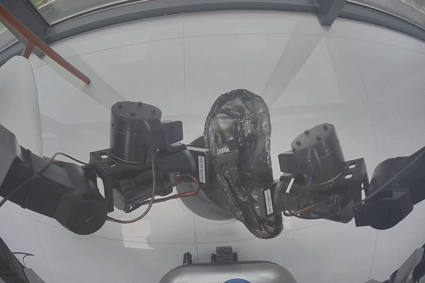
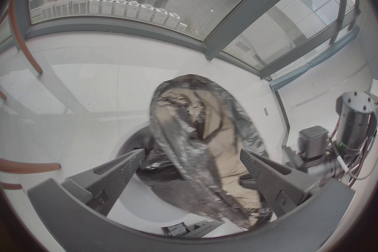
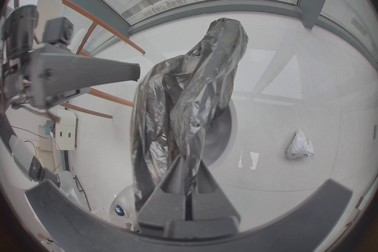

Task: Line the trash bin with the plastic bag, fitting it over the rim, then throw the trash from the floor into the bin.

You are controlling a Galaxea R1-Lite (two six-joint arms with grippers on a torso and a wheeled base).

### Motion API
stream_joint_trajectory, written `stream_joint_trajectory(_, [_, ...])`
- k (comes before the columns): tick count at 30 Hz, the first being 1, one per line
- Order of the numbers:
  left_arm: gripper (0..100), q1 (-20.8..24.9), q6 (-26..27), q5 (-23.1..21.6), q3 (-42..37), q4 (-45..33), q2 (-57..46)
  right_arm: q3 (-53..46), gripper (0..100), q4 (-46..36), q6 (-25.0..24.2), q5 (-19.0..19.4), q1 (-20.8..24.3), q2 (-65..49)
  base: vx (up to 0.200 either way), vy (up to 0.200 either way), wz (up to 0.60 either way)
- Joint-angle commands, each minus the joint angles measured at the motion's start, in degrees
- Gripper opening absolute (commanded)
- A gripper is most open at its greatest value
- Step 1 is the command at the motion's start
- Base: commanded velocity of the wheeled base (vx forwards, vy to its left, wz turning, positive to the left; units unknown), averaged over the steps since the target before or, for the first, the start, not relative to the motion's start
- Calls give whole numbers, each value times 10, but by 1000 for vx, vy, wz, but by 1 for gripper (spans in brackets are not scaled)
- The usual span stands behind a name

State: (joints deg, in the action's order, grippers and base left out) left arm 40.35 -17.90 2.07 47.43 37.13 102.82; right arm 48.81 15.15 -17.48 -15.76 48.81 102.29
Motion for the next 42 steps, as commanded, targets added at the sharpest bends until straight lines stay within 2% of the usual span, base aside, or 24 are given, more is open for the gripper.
stream_joint_trajectory(1, [100,-21,0,-1,-23,-1,-13,-32,0,2,0,10,1,-49,0,0,0])
stream_joint_trajectory(8, [100,-23,-11,-8,0,-2,3,-28,0,8,0,10,-4,-53,0,0,0])
stream_joint_trajectory(9, [100,-22,-25,-8,6,-3,7,-28,0,8,0,10,-4,-53,0,0,0])
stream_joint_trajectory(11, [100,-19,-86,-9,32,-17,24,-27,0,8,0,11,-4,-54,0,0,0])
stream_joint_trajectory(12, [100,-19,-86,-9,32,-17,24,-27,0,8,0,11,-4,-54,0,0,0])
stream_joint_trajectory(13, [100,-19,-122,-14,53,-27,37,-27,0,8,0,15,-4,-56,0,0,0])
stream_joint_trajectory(14, [100,-19,-130,-16,60,-28,45,-27,0,8,0,17,-4,-56,0,0,0])
stream_joint_trajectory(24, [100,-19,-169,-46,99,-29,89,-22,0,8,0,21,-4,-61,0,0,0])
stream_joint_trajectory(42, [100,-24,-173,-48,158,-28,165,-15,0,8,0,22,1,-61,0,0,0])
